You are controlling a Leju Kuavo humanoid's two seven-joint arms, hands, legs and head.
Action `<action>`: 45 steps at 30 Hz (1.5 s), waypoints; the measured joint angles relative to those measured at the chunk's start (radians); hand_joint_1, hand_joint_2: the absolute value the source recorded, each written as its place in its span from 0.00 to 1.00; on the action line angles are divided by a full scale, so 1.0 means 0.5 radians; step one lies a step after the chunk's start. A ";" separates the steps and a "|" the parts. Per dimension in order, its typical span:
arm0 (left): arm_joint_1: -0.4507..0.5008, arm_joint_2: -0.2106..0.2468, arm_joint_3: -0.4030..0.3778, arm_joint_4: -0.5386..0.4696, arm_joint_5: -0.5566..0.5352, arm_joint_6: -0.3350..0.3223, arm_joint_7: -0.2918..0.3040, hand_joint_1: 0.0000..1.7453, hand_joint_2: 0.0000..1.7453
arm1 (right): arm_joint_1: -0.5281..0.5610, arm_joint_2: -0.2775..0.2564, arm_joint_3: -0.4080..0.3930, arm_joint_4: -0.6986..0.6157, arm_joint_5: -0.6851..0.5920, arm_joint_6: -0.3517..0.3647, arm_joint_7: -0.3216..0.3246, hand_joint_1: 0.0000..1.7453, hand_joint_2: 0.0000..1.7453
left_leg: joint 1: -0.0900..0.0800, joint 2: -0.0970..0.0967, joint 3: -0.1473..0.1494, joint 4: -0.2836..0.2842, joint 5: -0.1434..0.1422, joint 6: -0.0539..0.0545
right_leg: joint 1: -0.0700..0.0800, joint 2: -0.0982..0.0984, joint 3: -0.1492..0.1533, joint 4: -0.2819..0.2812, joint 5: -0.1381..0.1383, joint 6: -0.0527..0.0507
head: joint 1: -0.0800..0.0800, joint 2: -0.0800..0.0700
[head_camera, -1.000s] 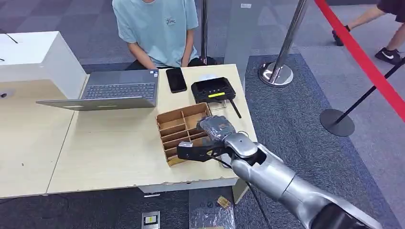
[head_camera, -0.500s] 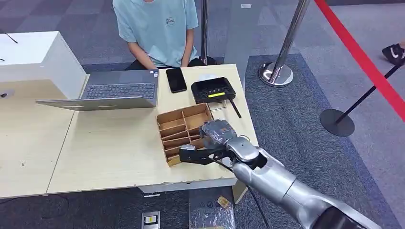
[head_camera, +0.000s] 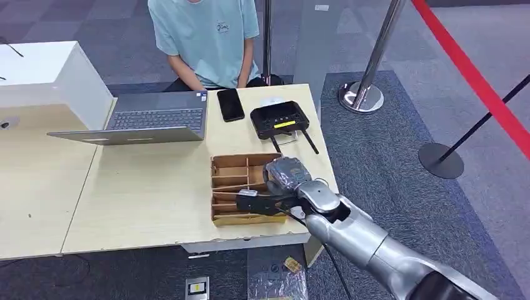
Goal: Pass the card to the sensor for recognition and then transmit it.
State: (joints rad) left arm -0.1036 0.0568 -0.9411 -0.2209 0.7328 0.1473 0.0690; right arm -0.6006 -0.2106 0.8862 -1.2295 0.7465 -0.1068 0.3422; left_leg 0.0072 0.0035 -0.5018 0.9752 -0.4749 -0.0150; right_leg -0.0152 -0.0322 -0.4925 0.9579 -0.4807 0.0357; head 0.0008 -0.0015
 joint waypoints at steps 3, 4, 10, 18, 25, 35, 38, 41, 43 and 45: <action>0.000 0.000 -0.006 0.000 -0.003 0.000 -0.005 0.00 1.00 | -0.001 0.001 -0.008 0.000 0.000 -0.005 -0.005 1.00 1.00 | 0.000 0.000 0.000 0.000 0.000 0.000 | 0.000 0.000 0.000 0.000 0.000 0.000 | 0.000 0.000; 0.000 0.000 -0.008 0.000 -0.005 -0.001 -0.006 0.00 1.00 | -0.001 0.002 -0.014 0.000 -0.001 -0.011 -0.005 1.00 1.00 | 0.000 0.000 0.000 0.000 0.000 0.000 | 0.000 0.000 0.000 0.000 0.000 0.000 | 0.000 0.000; 0.000 0.000 -0.020 0.000 -0.015 -0.005 -0.006 0.00 1.00 | -0.070 0.015 -0.034 0.001 -0.009 -0.016 -0.005 1.00 1.00 | 0.000 0.000 0.000 0.000 0.000 0.000 | 0.000 0.000 0.000 0.001 0.000 0.000 | 0.000 0.000; -0.002 0.000 -0.029 0.000 -0.031 -0.017 -0.018 0.00 1.00 | -0.255 0.054 -0.036 -0.016 0.005 0.008 -0.006 1.00 1.00 | 0.000 0.000 0.000 0.000 0.000 0.000 | 0.000 0.000 0.000 0.001 0.000 0.000 | 0.000 0.000; -0.002 -0.001 -0.054 0.000 -0.042 -0.022 -0.024 0.00 1.00 | -0.427 0.106 -0.031 -0.020 0.015 0.053 -0.006 1.00 1.00 | 0.000 0.000 -0.001 0.000 0.000 0.000 | 0.000 0.000 0.000 0.001 0.000 0.000 | 0.000 0.000; -0.007 -0.009 -0.080 0.000 -0.058 -0.022 -0.032 0.00 1.00 | -0.586 0.172 -0.012 0.040 0.017 0.072 -0.034 1.00 1.00 | 0.000 0.000 -0.003 0.000 0.000 0.000 | 0.000 0.000 -0.001 0.001 0.000 0.000 | -0.001 0.000; -0.008 -0.009 -0.098 0.000 -0.073 -0.023 -0.034 0.00 1.00 | -0.656 0.189 0.001 0.115 0.017 0.049 -0.071 1.00 1.00 | 0.000 -0.001 -0.002 0.000 0.000 0.000 | 0.000 0.000 -0.001 0.001 0.000 0.000 | 0.001 0.000; -0.009 -0.009 -0.118 0.000 -0.090 -0.023 -0.036 0.00 1.00 | -0.698 0.205 0.005 0.192 0.069 -0.076 -0.113 1.00 1.00 | 0.000 -0.001 -0.002 0.000 0.000 0.000 | 0.000 0.000 -0.001 0.001 0.000 0.000 | -0.001 0.000; -0.009 -0.009 -0.122 0.000 -0.095 -0.023 -0.037 0.00 1.00 | -0.727 0.212 0.005 0.240 0.092 -0.131 -0.126 1.00 1.00 | 0.000 -0.001 -0.002 0.000 0.000 0.000 | 0.000 0.000 -0.001 0.001 0.000 0.000 | 0.000 0.000; -0.009 -0.010 -0.131 0.000 -0.107 -0.023 -0.039 0.00 1.00 | -0.751 0.217 0.004 0.284 0.142 -0.196 -0.158 1.00 1.00 | 0.000 -0.001 -0.002 0.000 0.000 0.000 | 0.000 0.000 -0.001 0.001 0.000 0.000 | 0.000 0.000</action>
State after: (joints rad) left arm -0.1082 0.0519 -1.0067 -0.2209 0.6794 0.1358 0.0496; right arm -0.9761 -0.1023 0.8881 -1.0873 0.8174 -0.2048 0.2633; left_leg 0.0072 0.0031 -0.5030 0.9753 -0.4749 -0.0151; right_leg -0.0151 -0.0322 -0.4930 0.9582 -0.4806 0.0358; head 0.0008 -0.0015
